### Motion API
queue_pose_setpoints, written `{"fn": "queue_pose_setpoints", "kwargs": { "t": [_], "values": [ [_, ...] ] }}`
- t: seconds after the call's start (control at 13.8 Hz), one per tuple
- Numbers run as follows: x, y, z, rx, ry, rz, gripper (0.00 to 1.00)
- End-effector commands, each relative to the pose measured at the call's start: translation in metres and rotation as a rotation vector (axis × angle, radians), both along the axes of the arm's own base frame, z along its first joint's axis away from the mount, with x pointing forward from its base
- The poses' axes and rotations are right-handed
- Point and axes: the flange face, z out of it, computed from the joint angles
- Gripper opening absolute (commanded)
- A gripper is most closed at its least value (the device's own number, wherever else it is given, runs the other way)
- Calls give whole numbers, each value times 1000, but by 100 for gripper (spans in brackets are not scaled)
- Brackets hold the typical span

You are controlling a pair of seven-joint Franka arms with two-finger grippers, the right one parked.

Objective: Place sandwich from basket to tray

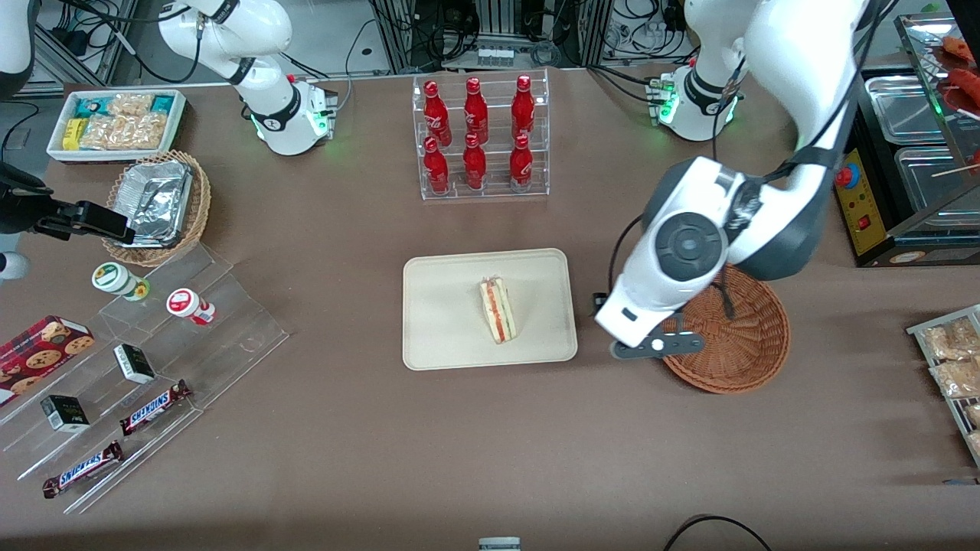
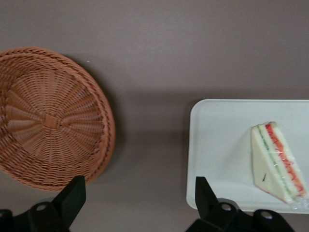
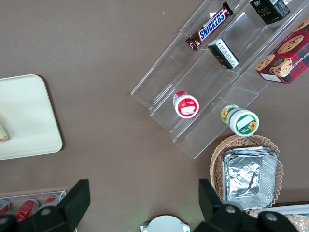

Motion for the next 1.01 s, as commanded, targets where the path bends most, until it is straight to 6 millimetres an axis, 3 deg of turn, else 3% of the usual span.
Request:
{"fn": "queue_pose_setpoints", "kwargs": {
  "t": [0.0,0.29,0.65,0.94],
  "values": [
    [-20,39,19,9,12,-43,100],
    [-43,86,33,31,26,-122,100],
    [-68,172,79,-9,124,-200,100],
    [-76,198,114,-11,177,-188,100]
  ]
}}
